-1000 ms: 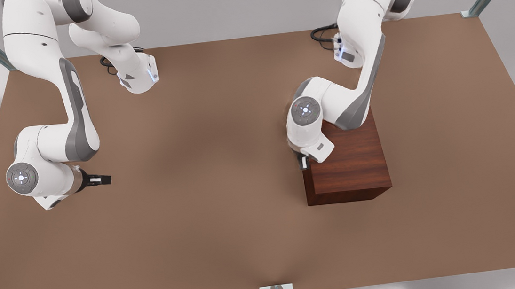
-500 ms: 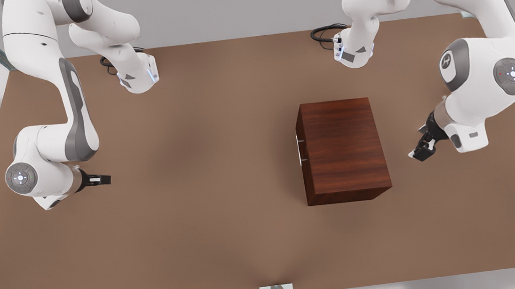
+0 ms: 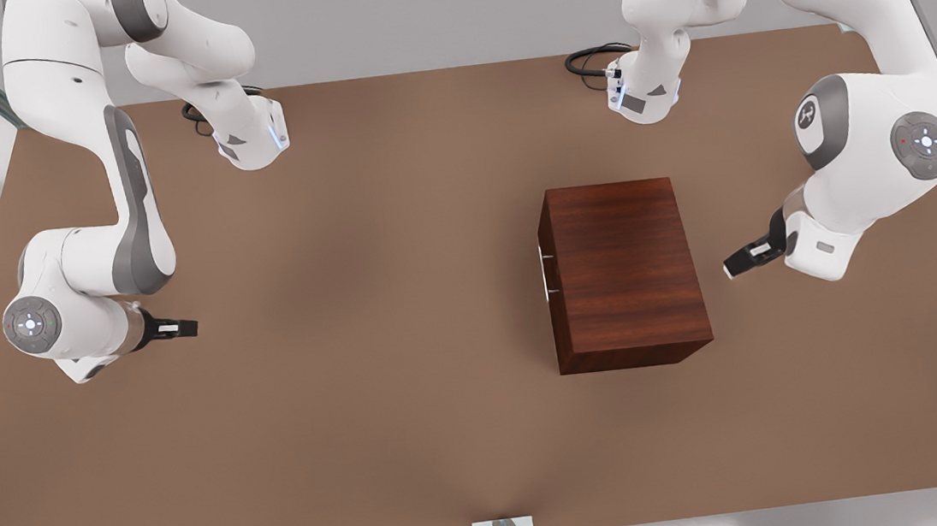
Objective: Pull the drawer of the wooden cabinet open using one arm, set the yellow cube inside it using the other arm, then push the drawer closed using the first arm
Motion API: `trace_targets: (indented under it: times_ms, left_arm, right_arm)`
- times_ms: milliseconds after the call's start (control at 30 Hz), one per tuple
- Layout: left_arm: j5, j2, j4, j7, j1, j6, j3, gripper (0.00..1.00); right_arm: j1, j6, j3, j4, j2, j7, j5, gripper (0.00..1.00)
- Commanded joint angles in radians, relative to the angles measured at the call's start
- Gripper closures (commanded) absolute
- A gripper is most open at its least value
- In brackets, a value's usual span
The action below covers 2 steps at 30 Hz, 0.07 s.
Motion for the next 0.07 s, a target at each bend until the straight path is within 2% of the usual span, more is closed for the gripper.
trace_targets:
  times_ms: [0, 33]
  left_arm:
    - [0.002, -0.001, 0.0, 0.443, 0.001, -0.002, 0.0, 0.0]
    - [0.002, -0.001, 0.0, 0.443, 0.001, -0.002, 0.0, 0.0]
  right_arm:
    - [0.0, -0.001, 0.0, 0.0, -0.001, -0.004, 0.001, 0.0]
    - [0.0, -0.001, 0.0, 0.002, -0.001, -0.004, 0.001, 0.0]
